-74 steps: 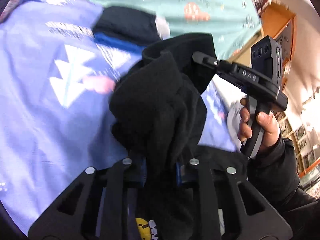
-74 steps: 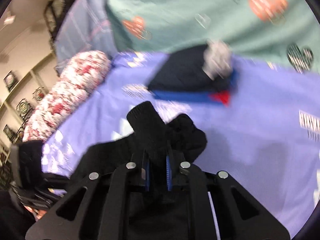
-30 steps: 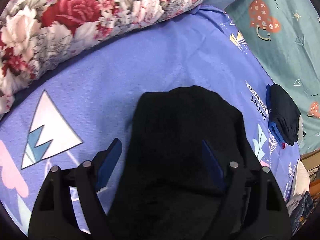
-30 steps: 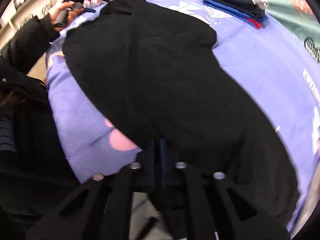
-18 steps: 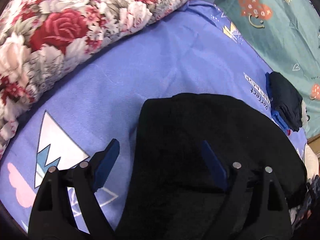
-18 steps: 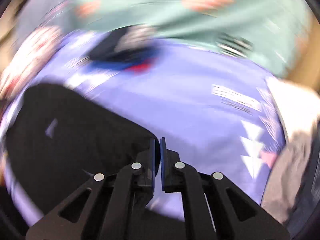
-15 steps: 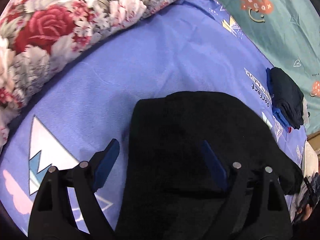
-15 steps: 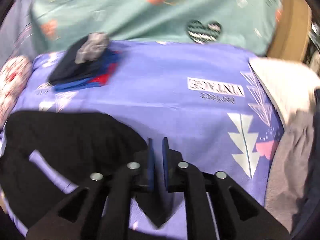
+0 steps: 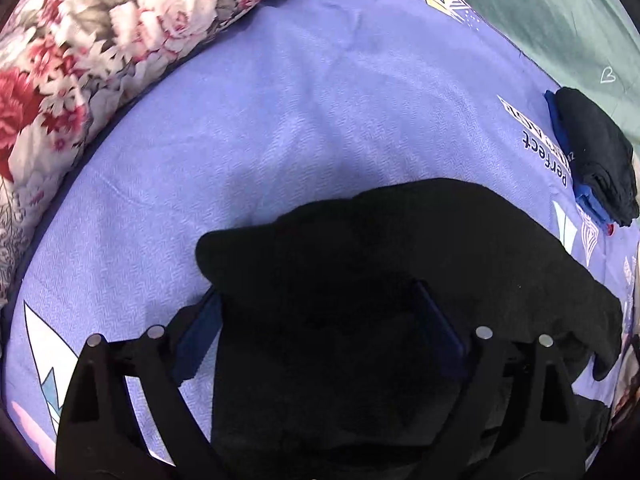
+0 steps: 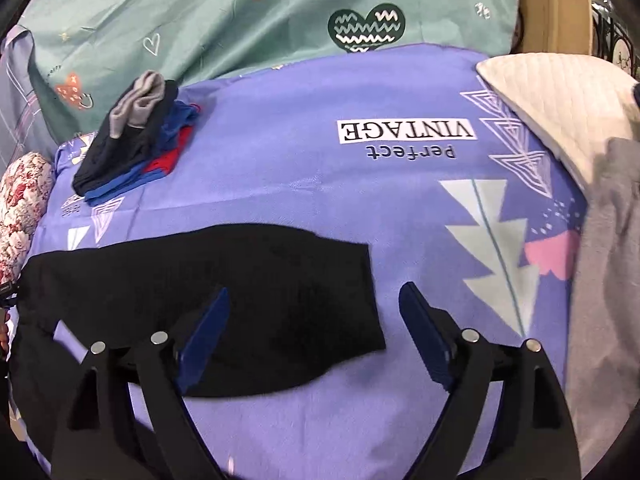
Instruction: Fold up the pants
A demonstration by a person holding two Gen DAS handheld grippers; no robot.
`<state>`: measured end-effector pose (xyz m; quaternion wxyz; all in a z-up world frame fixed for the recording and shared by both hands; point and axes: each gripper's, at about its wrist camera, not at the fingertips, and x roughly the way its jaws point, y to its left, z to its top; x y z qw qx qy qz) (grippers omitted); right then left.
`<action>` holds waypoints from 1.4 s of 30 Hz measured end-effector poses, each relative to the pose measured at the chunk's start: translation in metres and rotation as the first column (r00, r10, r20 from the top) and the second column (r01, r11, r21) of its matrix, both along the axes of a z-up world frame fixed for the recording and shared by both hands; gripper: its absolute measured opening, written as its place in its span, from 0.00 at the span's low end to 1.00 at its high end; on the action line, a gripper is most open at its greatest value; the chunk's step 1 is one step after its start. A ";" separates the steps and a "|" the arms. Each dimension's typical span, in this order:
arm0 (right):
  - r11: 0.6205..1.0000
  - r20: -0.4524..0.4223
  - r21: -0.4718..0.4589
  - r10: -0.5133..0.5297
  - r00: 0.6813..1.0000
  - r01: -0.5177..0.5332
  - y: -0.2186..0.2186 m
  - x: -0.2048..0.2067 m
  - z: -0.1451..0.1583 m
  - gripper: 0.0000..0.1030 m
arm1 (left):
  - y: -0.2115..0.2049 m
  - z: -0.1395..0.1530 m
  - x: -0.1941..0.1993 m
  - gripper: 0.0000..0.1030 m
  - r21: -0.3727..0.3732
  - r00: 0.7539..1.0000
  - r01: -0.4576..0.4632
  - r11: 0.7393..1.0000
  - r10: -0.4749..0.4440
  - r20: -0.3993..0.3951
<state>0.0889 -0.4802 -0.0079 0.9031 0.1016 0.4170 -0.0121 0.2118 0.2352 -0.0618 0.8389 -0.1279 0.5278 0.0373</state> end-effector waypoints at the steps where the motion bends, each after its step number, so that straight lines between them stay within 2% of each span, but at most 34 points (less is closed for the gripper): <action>1: 1.000 -0.007 -0.003 0.002 1.000 -0.002 0.002 0.007 -0.003 0.84 | -0.001 0.000 0.001 0.90 0.010 1.000 0.004 1.000 -0.004 -0.002; 4: 0.999 -0.034 -0.037 0.011 0.999 -0.012 0.011 0.030 -0.017 0.85 | -0.001 -0.001 0.004 0.90 0.024 1.000 0.001 1.000 -0.001 0.009; 6: 0.995 -0.092 -0.096 0.001 0.996 -0.010 0.020 0.046 -0.032 0.91 | -0.004 -0.002 0.005 0.91 0.044 1.000 0.007 0.999 -0.008 0.013; 8: 0.996 -0.163 -0.088 0.002 0.987 -0.017 0.026 0.055 -0.049 0.99 | -0.007 -0.002 0.006 0.91 0.065 1.000 0.020 0.998 -0.021 0.020; 10: 0.993 -0.169 -0.119 -0.019 0.985 -0.002 0.033 0.055 -0.052 0.99 | -0.010 -0.002 0.005 0.88 0.089 0.999 0.040 0.995 -0.043 0.030; 12: 0.995 -0.171 -0.097 -0.006 0.985 -0.011 0.035 0.053 -0.052 0.99 | -0.013 0.000 0.004 0.63 0.113 0.998 0.052 0.992 -0.057 0.036; 13: 0.994 -0.170 -0.106 0.009 0.985 -0.027 0.037 0.052 -0.051 0.91 | -0.013 0.002 0.003 0.55 0.109 0.997 0.060 0.992 -0.065 0.046; 14: 0.993 -0.162 -0.113 0.024 0.987 -0.043 0.039 0.051 -0.050 0.82 | -0.015 0.007 0.001 0.38 0.093 0.995 0.078 0.993 -0.084 0.059; 15: 0.994 -0.148 -0.102 0.033 0.988 -0.049 0.039 0.049 -0.047 0.60 | -0.020 0.011 -0.002 0.31 0.103 0.992 0.091 0.990 -0.099 0.074; 16: 0.993 -0.131 -0.111 0.021 0.991 -0.036 0.038 0.046 -0.041 0.36 | -0.025 0.014 -0.005 0.29 0.126 0.990 0.098 0.987 -0.110 0.088; 17: 0.994 -0.125 -0.101 0.030 0.992 -0.043 0.037 0.044 -0.038 0.21 | -0.029 0.017 -0.008 0.26 0.148 0.987 0.108 0.983 -0.124 0.103; 18: 0.996 -0.115 -0.019 0.083 0.990 -0.085 0.036 0.042 -0.034 0.11 | -0.033 0.019 -0.010 0.24 0.156 0.985 0.113 0.981 -0.132 0.113; 20: 0.995 -0.088 -0.030 0.091 0.992 -0.093 0.038 0.037 -0.026 0.11 | -0.032 0.028 -0.016 0.23 0.145 0.982 0.096 0.985 -0.117 0.146; 24: 0.998 0.026 0.003 0.064 0.998 -0.064 0.034 0.017 0.003 0.11 | -0.025 0.063 -0.034 0.22 0.087 0.960 0.046 0.995 -0.068 0.271; 27: 0.999 0.127 0.018 0.044 0.991 -0.046 0.029 0.002 0.032 0.11 | -0.031 0.088 -0.038 0.23 0.085 0.937 0.039 0.996 -0.066 0.343; 29: 1.000 0.184 0.019 0.017 0.983 -0.021 0.022 0.001 0.055 0.11 | -0.036 0.099 -0.028 0.23 0.084 0.930 0.047 0.995 -0.074 0.361; 31: 1.000 0.203 0.018 -0.008 0.979 0.005 0.011 0.011 0.073 0.11 | -0.042 0.102 -0.009 0.24 0.090 0.934 0.056 0.994 -0.084 0.346; 34: 0.998 0.172 0.008 -0.060 0.983 0.059 -0.001 0.039 0.076 0.11 | -0.059 0.088 0.033 0.30 0.132 0.952 0.084 0.988 -0.119 0.283; 36: 0.992 0.111 -0.027 -0.116 0.987 0.119 -0.011 0.072 0.056 0.13 | -0.067 0.064 0.064 0.42 0.147 0.973 0.096 0.984 -0.124 0.194; 37: 0.989 0.064 -0.039 -0.137 0.988 0.140 -0.015 0.085 0.042 0.16 | -0.070 0.046 0.082 0.44 0.155 0.985 0.094 0.983 -0.114 0.127; 38: 0.986 0.000 -0.055 -0.156 0.988 0.155 -0.018 0.098 0.025 0.34 | -0.071 0.035 0.093 0.51 0.170 0.992 0.088 0.981 -0.102 0.074; 39: 0.973 -0.086 -0.130 -0.204 0.975 0.192 -0.019 0.111 0.003 0.43 | -0.070 0.027 0.100 0.58 0.174 0.996 0.082 0.981 -0.088 0.030; 40: 0.956 -0.110 -0.194 -0.246 0.963 0.222 -0.018 0.114 -0.006 0.44 | -0.065 0.025 0.103 0.61 0.161 0.997 0.067 0.985 -0.070 0.016; 41: 0.947 -0.101 -0.218 -0.261 0.960 0.235 -0.018 0.111 -0.011 0.45 | -0.059 0.030 0.100 0.68 0.136 0.998 0.052 0.989 -0.057 0.031; 42: 0.951 -0.068 -0.194 -0.257 0.964 0.240 -0.018 0.103 -0.009 0.53 | -0.050 0.039 0.094 0.81 0.121 0.998 0.032 0.992 -0.039 0.057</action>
